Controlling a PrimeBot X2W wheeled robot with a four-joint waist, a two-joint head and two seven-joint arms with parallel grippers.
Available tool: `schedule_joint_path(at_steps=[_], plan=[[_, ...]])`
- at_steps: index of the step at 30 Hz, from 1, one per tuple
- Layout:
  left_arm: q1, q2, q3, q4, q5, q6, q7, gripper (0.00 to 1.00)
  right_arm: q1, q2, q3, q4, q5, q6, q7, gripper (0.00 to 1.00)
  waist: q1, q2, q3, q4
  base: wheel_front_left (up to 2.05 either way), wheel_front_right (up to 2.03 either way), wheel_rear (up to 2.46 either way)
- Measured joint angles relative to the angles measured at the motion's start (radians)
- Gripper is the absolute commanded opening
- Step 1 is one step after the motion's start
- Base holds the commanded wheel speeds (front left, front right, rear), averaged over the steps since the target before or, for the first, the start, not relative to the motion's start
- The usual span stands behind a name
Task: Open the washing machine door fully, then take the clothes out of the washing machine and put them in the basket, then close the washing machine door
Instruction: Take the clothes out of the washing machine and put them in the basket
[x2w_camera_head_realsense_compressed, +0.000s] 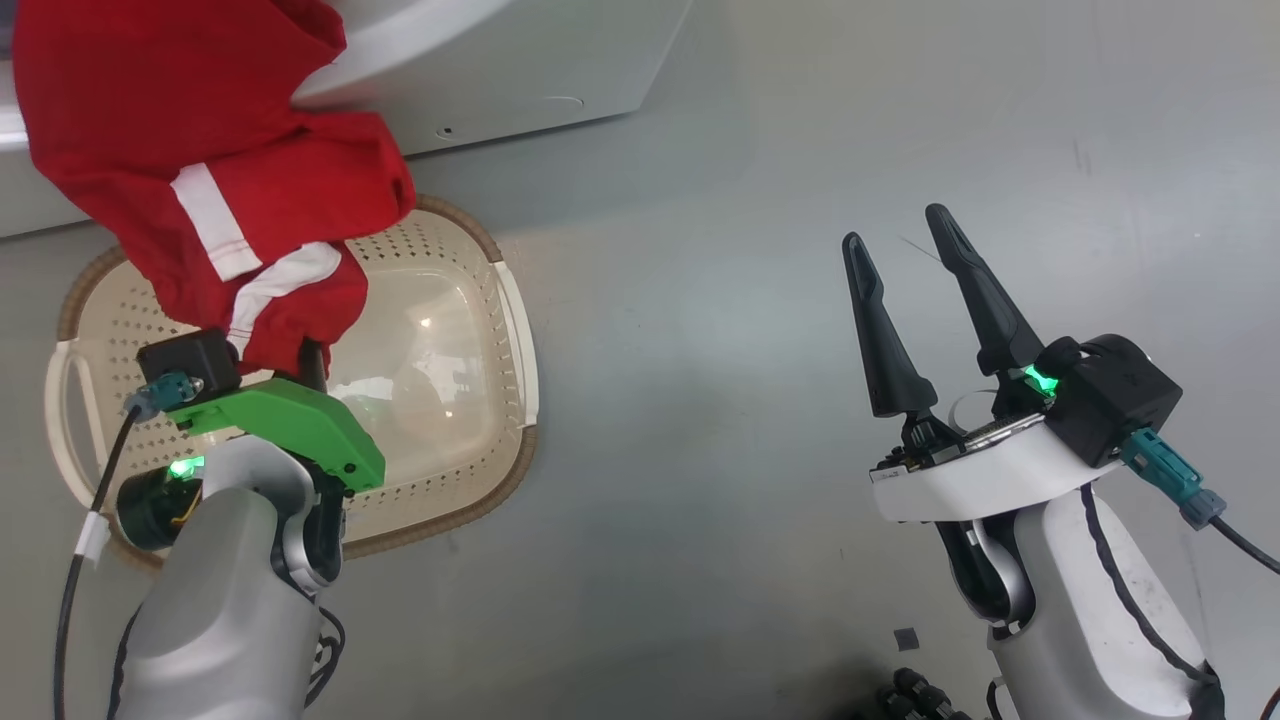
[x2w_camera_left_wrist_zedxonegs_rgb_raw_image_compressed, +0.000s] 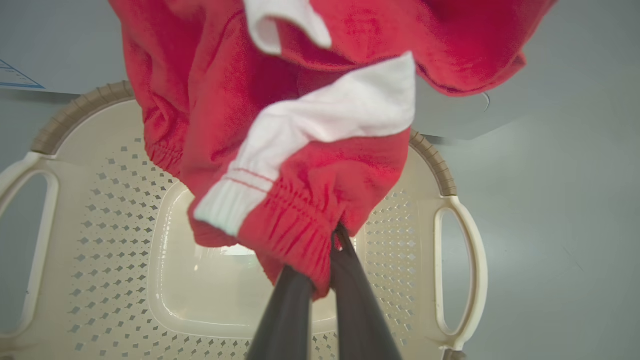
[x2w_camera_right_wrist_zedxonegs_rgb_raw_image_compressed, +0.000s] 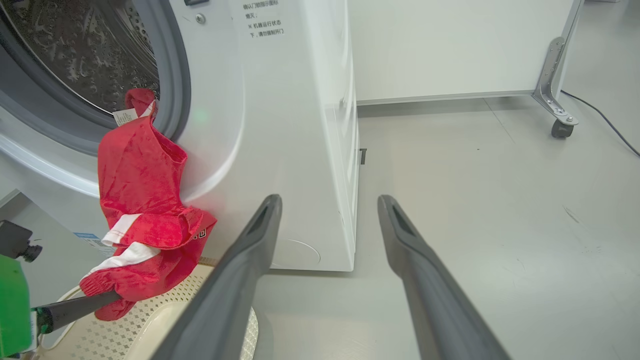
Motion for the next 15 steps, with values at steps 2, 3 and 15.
schedule_joint_path(at_steps=[2, 3, 15], plan=[[-0.020, 0.001, 0.007, 0.024, -0.002, -0.001, 0.000, 0.31, -0.008, 0.000, 0.001, 0.001, 0.004, 0.000, 0.000, 1.00, 0.0000, 0.0000, 0.012, -0.009, 0.00, 0.00, 0.00], [-0.030, 0.001, 0.010, 0.037, -0.008, -0.001, 0.000, 0.62, -0.011, 0.000, 0.001, 0.001, 0.008, 0.000, 0.000, 1.00, 0.0000, 0.0000, 0.017, -0.013, 0.00, 0.00, 0.00], [-0.088, 0.002, 0.030, 0.170, -0.017, -0.007, -0.035, 1.00, -0.023, 0.000, -0.009, 0.013, 0.009, 0.000, 0.000, 1.00, 0.0000, 0.0000, 0.032, -0.032, 0.00, 0.00, 0.00]])
